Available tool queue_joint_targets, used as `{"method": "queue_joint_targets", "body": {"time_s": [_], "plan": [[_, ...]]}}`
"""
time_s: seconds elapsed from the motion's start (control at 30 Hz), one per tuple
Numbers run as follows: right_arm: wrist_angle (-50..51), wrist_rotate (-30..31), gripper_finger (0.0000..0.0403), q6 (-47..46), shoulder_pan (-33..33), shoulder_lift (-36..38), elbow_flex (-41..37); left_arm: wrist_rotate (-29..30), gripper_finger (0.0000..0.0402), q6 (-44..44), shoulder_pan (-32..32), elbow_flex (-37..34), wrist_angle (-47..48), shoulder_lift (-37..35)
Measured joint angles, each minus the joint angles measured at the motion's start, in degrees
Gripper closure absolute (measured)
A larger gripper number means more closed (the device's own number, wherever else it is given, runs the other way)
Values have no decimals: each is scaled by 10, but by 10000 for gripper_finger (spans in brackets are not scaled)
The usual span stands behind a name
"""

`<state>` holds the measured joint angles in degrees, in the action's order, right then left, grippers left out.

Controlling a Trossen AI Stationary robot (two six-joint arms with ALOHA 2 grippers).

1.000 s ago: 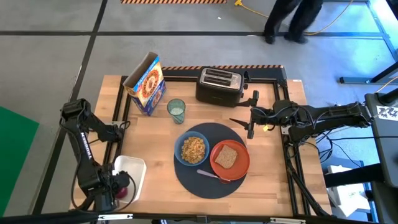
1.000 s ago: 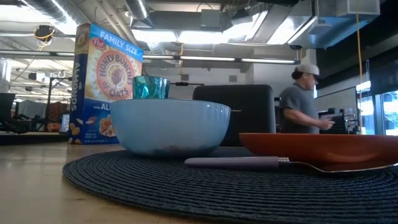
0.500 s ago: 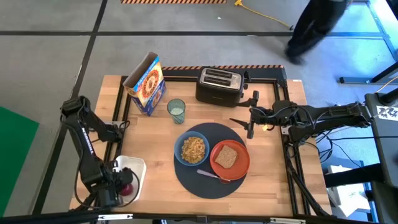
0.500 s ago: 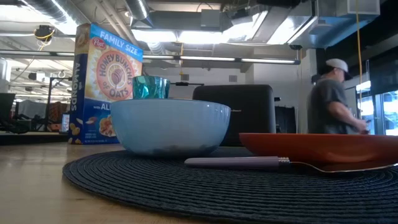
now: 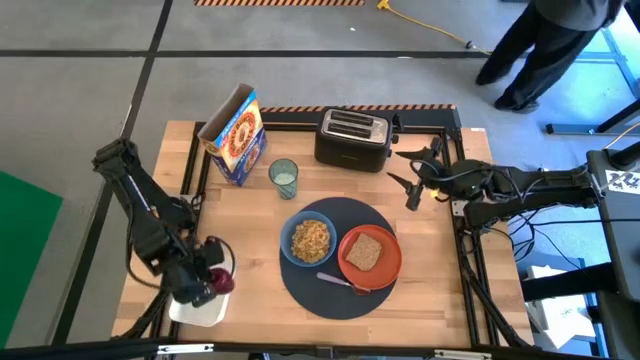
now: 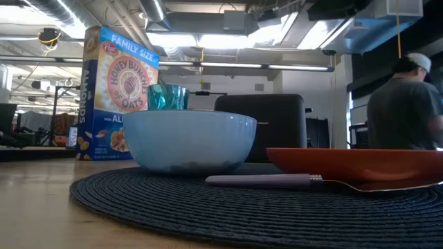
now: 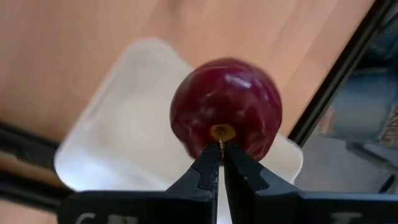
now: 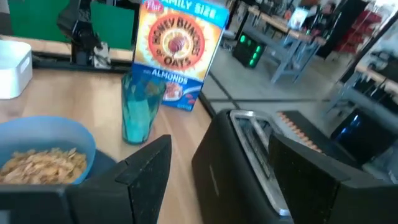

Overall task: Arrange a breakfast setting
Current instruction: Put the red apple on the orange plate

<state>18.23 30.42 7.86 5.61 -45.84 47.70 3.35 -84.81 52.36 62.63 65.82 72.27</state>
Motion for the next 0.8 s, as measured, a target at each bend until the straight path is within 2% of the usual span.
{"method": "queue_joint_targets", "body": {"time_s": [0.2,0.27,0.37,0.47,0.67,0.8], "plan": [[63,-1,143,-52,0,0,0,47,398,78,-64,6,2,-39],[82,-20,143,-76,0,-3,0,74,398,114,-94,17,2,-44],[97,-89,143,-106,0,-18,0,120,398,185,-146,37,-21,-44],[99,-174,143,-124,1,-31,0,150,398,272,-203,51,-89,-39],[52,-279,143,-116,1,-45,0,151,398,441,-283,52,-226,1],[15,-390,143,-106,1,-63,0,147,398,518,-318,52,-286,42]]}}
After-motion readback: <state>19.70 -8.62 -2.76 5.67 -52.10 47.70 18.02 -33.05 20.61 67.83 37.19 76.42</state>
